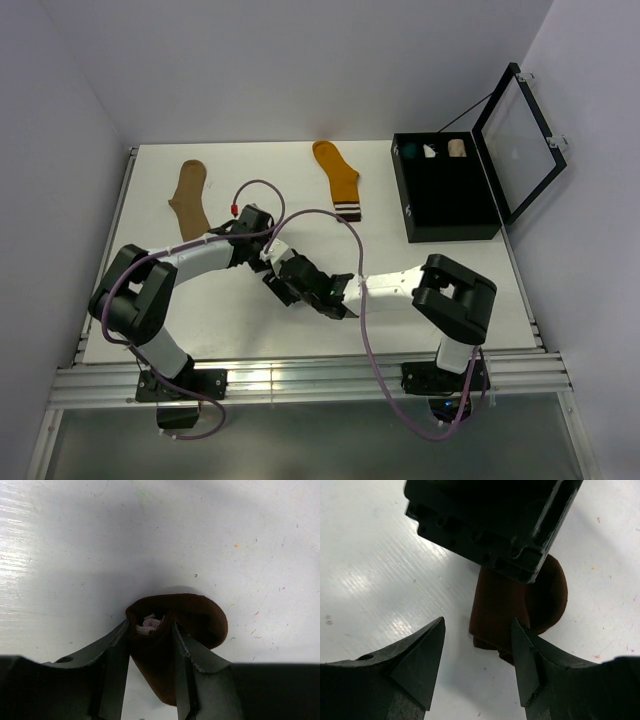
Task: Roll the socks
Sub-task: Roll the sock at the center of the board.
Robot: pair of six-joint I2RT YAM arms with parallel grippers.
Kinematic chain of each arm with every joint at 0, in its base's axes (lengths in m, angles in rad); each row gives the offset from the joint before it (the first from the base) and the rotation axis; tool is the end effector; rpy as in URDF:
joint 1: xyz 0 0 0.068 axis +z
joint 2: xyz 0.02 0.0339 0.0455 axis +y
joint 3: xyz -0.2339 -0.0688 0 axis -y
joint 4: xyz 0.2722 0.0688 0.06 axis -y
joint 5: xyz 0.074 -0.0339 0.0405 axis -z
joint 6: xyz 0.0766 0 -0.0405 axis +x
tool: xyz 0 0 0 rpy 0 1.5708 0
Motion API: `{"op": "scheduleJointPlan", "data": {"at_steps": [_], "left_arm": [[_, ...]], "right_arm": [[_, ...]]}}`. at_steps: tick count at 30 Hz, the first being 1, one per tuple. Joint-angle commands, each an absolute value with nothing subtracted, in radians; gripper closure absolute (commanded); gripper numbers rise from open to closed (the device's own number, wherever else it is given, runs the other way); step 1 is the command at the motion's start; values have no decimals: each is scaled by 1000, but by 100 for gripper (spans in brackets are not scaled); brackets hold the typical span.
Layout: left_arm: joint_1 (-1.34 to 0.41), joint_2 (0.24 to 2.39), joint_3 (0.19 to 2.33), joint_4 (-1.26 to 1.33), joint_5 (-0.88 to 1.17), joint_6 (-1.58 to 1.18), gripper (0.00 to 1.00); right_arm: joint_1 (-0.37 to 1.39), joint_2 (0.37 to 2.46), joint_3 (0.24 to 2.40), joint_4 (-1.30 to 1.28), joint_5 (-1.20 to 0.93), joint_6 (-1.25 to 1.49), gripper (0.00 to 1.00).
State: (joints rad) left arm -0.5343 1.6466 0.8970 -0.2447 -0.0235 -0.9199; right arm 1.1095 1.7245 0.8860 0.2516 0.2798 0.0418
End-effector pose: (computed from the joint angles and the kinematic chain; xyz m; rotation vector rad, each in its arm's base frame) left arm 0.3107 -0.1817 0.0789 -0.5171 2.6007 -0.4993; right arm 0.1994 0.3536 0.1006 -0.9540 1.9326 0.3731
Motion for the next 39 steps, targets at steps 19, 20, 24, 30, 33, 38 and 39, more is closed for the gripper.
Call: {"op": "scheduleJointPlan", "data": {"at_steps": [19,20,24,30,33,38,39], "left_arm": [[-543,1669,922,-250,20,-877,57],[-543,1667,922,-245,23,-877,55],[-543,1649,916,-229,34,-879,48],[-542,1563,891,-203,5,-903,30],[-540,1496,864,-190,-61,-939,23],[-528,1361,779,-170,-144,-1049,17],[-526,1341,761,-161,-153,-1063,17]], "right_arm": [[1118,1890,910,288,353,14,59],[1118,1882,902,288,348,17,67],[1098,1841,882,273,276,40,94],[987,1776,867,232,8,124,100],[934,1763,877,204,-108,144,100],[871,1784,914,164,-306,198,100],[849,1790,920,163,-339,207,100]]}}
